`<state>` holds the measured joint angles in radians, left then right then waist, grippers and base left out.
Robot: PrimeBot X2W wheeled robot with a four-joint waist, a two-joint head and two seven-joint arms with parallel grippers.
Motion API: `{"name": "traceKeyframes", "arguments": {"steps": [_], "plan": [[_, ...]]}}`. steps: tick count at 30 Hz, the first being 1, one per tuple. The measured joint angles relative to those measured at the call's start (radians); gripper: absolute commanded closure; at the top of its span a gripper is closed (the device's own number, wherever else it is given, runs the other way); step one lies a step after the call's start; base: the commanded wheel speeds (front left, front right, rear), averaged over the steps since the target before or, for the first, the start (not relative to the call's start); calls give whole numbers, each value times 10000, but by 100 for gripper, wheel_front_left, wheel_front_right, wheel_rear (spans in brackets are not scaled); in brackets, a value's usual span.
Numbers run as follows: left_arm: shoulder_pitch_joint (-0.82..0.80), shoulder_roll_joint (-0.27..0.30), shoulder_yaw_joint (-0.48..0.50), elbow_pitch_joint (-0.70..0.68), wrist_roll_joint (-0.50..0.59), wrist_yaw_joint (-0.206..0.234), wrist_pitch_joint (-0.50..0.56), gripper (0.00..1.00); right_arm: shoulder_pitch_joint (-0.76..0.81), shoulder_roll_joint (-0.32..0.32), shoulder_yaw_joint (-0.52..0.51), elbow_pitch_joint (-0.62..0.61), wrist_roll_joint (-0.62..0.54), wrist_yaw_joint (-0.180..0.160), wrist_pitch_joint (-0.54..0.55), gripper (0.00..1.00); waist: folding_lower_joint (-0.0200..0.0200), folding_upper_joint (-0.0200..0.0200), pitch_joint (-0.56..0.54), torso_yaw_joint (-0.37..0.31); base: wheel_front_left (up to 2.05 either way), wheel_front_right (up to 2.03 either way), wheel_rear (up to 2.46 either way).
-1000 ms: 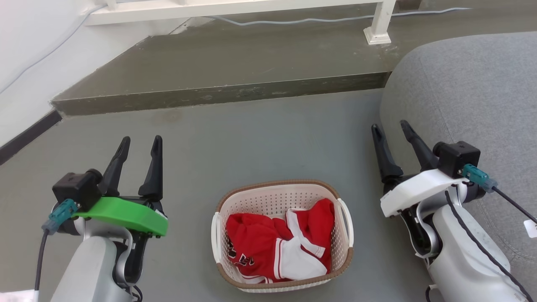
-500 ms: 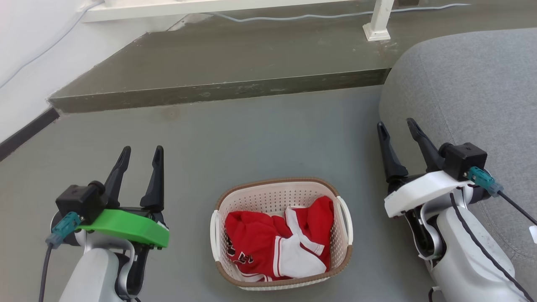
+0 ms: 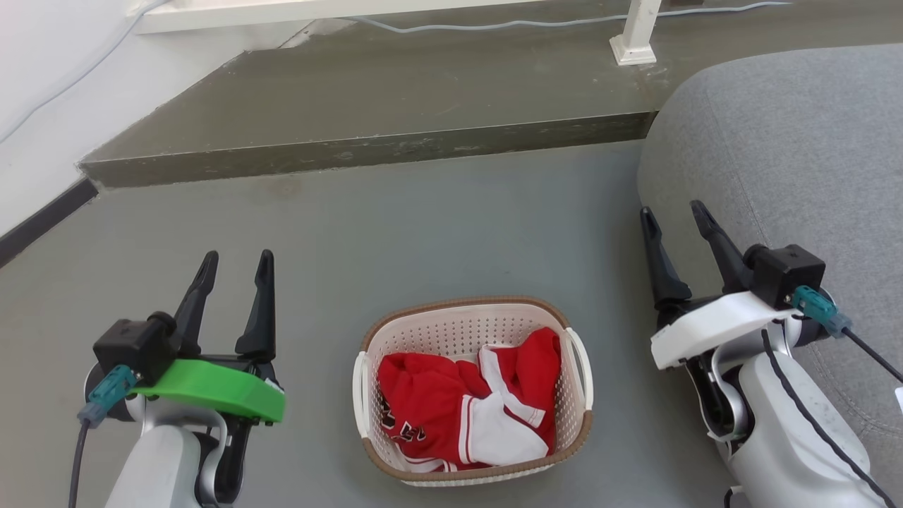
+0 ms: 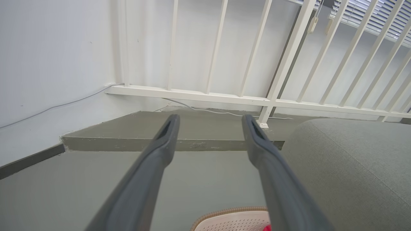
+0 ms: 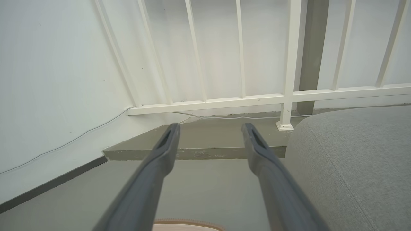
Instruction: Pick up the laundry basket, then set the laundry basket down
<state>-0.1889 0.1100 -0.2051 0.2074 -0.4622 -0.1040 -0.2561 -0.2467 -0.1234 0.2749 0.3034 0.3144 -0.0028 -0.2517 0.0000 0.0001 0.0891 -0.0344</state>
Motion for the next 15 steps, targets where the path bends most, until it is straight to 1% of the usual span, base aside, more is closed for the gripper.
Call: {"name": "traceKeyframes", "arguments": {"steps": [14,15], "plan": [[152,-86,98,15,67,-10,0,0,105,42,-69,-127,-96,8,0,0,0,0,14,-36,0,0,0],[166,-100,96,31,65,-13,0,100,105,42,-79,-132,-109,10,0,100,0,0,11,-40,0,0,0]]}}
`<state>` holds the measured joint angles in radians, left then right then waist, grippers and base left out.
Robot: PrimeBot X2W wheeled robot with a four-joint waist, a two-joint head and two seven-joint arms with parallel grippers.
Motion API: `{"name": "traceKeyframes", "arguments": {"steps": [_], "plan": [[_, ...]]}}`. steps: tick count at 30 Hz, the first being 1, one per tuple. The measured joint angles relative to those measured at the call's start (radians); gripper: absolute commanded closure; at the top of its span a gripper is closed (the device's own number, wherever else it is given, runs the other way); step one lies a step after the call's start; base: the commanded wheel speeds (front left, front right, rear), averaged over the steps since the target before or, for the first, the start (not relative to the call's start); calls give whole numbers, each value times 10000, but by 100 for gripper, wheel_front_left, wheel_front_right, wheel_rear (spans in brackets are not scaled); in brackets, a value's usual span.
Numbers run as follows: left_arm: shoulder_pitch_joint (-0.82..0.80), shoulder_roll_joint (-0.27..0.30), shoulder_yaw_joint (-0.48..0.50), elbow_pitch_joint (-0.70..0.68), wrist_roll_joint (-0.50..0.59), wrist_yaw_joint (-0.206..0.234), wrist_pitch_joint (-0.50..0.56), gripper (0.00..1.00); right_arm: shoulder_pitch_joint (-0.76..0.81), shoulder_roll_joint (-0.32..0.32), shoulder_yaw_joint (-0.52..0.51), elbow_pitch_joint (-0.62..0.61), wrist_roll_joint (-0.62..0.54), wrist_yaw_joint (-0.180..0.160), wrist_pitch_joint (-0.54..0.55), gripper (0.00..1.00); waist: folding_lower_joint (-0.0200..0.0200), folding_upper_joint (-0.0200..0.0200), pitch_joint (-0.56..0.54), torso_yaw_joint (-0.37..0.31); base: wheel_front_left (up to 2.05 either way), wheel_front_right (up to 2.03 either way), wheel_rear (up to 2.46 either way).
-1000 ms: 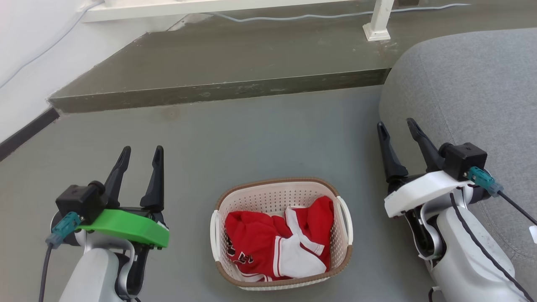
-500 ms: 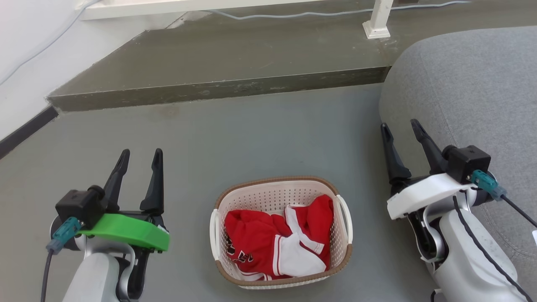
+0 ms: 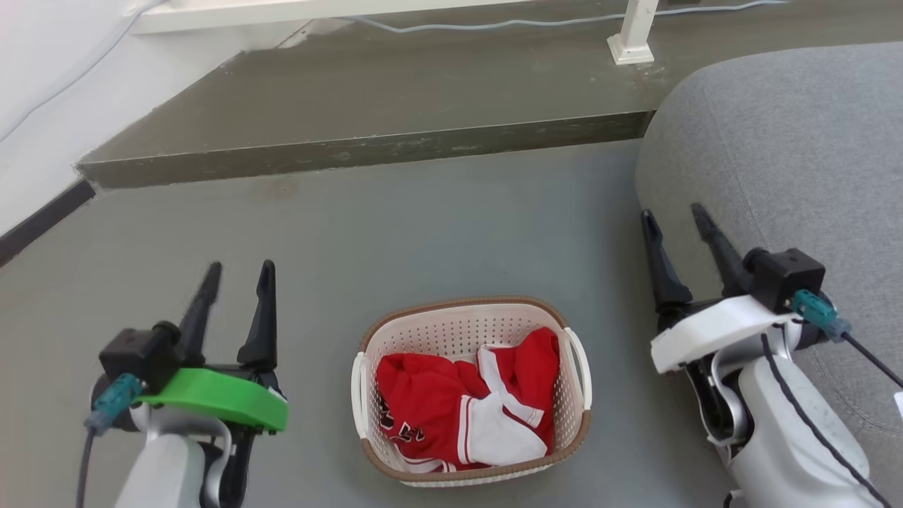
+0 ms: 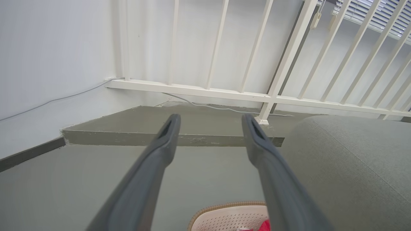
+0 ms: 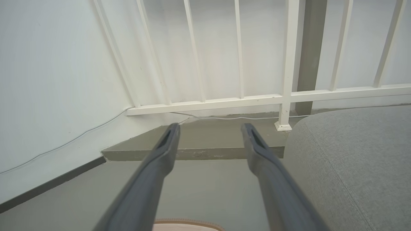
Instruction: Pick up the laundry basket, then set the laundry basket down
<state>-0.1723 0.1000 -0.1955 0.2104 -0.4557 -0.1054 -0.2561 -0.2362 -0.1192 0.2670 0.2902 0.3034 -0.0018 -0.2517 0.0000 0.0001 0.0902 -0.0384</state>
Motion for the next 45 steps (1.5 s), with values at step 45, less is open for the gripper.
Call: {"name": "traceKeyframes", "arguments": {"steps": [45], "plan": [[404,-320,786,619,-3919,-13,1241,100,729,326,-1292,393,4420,370,1223,100,0,0,-309,132,0,0,0]]}}
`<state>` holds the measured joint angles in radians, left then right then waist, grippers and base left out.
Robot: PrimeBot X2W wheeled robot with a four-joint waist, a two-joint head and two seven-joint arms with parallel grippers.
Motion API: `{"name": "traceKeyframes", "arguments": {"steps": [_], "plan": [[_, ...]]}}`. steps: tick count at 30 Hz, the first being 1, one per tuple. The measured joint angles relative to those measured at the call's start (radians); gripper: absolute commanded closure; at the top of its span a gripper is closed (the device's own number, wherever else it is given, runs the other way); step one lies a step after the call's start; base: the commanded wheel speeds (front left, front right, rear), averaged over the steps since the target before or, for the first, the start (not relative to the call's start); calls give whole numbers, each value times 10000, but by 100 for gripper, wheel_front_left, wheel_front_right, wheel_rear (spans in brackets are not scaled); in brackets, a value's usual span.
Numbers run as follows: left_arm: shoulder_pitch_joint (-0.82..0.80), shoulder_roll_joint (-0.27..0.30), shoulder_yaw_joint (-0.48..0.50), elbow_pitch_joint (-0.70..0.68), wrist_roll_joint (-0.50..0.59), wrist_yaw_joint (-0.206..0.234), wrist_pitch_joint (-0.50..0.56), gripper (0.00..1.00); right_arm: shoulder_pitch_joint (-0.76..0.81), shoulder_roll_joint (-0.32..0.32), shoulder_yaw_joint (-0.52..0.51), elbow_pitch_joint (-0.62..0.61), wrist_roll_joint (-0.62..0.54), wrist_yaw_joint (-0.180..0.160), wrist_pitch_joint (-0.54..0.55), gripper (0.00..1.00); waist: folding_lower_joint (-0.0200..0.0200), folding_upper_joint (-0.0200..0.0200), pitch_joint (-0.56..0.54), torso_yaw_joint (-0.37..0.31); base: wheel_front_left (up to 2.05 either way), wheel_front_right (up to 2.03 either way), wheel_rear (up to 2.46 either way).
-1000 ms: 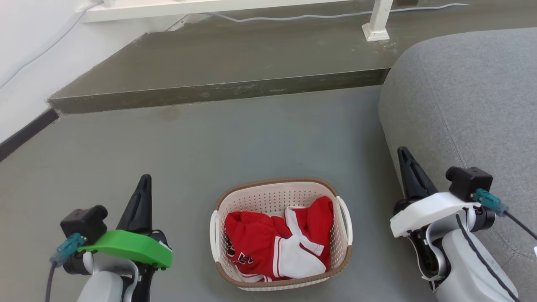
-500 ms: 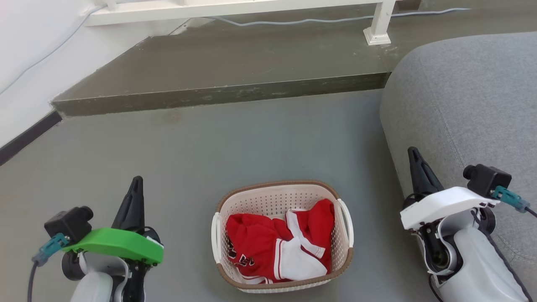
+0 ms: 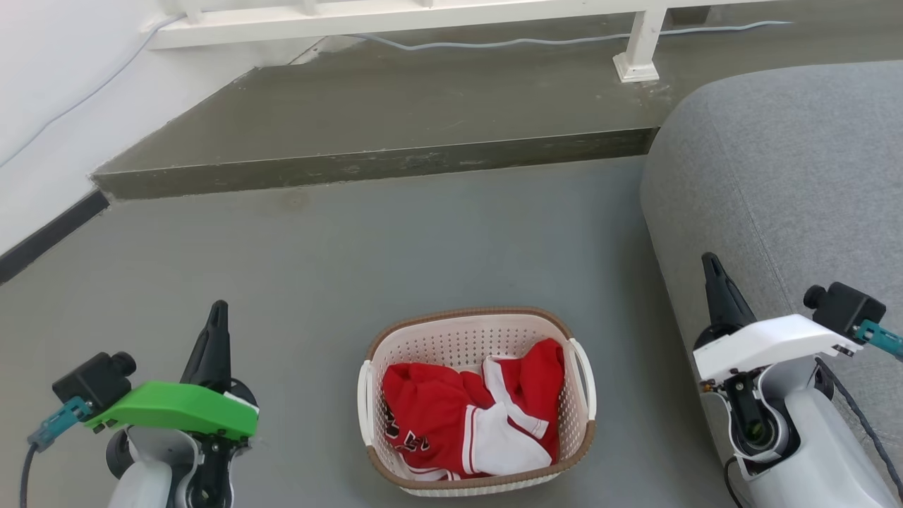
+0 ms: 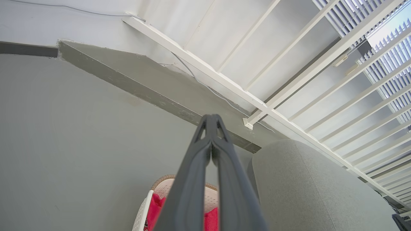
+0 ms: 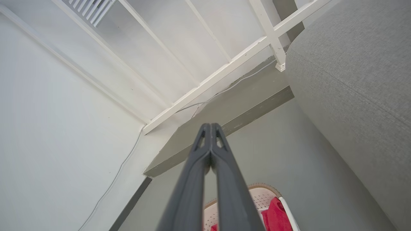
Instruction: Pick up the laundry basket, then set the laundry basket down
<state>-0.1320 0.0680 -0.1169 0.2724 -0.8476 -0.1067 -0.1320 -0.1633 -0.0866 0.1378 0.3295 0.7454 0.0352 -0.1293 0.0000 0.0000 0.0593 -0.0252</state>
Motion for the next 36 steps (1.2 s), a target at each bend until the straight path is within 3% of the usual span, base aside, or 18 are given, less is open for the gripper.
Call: {"name": "traceKeyframes", "arguments": {"steps": [36], "plan": [[124,-176,934,36,-3655,-79,1200,100,298,230,-1327,-186,4184,387,1143,100,0,0,-279,123,0,0,0]]}}
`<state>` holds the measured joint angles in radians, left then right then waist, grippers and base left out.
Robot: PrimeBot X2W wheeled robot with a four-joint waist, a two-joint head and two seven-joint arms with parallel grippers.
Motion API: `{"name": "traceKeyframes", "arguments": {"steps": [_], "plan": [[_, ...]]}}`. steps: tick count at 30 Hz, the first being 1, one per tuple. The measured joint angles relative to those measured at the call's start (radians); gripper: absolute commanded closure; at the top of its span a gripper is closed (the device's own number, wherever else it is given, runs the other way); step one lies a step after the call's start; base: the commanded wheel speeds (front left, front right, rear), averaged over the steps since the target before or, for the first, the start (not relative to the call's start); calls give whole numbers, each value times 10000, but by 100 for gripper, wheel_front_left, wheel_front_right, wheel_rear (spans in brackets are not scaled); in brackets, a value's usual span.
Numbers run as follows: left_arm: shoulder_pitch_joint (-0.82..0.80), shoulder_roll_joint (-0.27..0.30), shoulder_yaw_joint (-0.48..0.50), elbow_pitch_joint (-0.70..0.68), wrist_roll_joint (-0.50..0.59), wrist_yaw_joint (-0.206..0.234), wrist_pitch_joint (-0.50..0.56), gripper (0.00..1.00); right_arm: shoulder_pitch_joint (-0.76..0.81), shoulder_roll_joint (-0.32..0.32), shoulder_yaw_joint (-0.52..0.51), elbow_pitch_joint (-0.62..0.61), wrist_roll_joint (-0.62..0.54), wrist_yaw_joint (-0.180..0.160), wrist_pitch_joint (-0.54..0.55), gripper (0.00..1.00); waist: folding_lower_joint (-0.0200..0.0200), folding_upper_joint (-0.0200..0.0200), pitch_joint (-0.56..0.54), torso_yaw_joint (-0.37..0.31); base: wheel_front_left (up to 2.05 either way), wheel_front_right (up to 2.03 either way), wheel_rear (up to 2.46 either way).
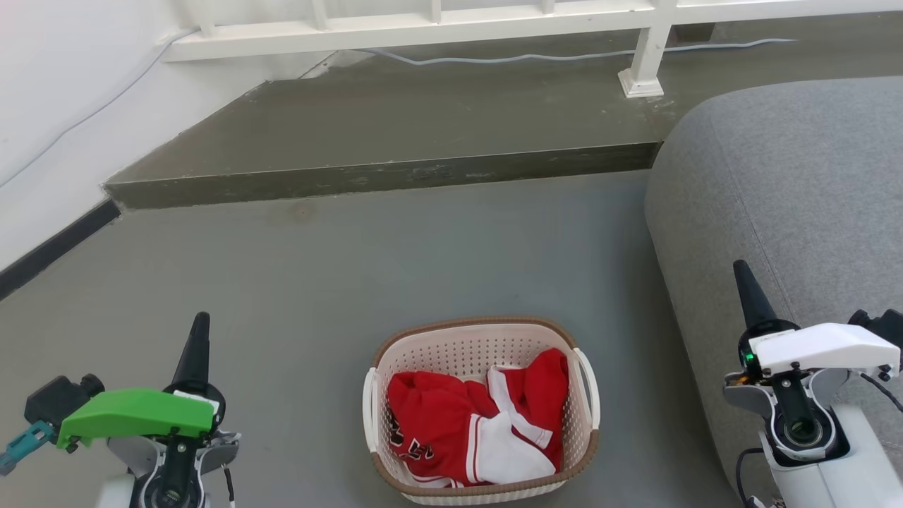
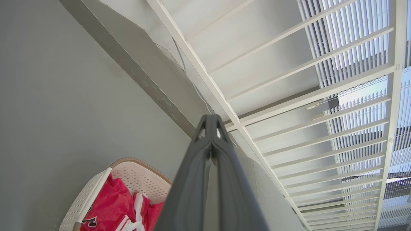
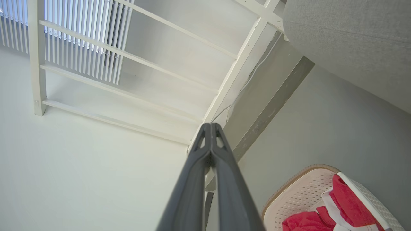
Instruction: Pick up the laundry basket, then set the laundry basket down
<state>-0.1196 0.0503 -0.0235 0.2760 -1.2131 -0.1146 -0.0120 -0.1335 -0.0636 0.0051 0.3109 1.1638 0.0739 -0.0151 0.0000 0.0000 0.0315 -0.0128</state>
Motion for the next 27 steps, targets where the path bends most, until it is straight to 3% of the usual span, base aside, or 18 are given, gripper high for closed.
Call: {"name": "traceKeyframes", "arguments": {"steps": [27], "plan": [[184,-67,688,10,-2715,-44,821,100,250,151,-963,-157,3026,307,867,100,0,0,-203,90,0,0,0]]}}
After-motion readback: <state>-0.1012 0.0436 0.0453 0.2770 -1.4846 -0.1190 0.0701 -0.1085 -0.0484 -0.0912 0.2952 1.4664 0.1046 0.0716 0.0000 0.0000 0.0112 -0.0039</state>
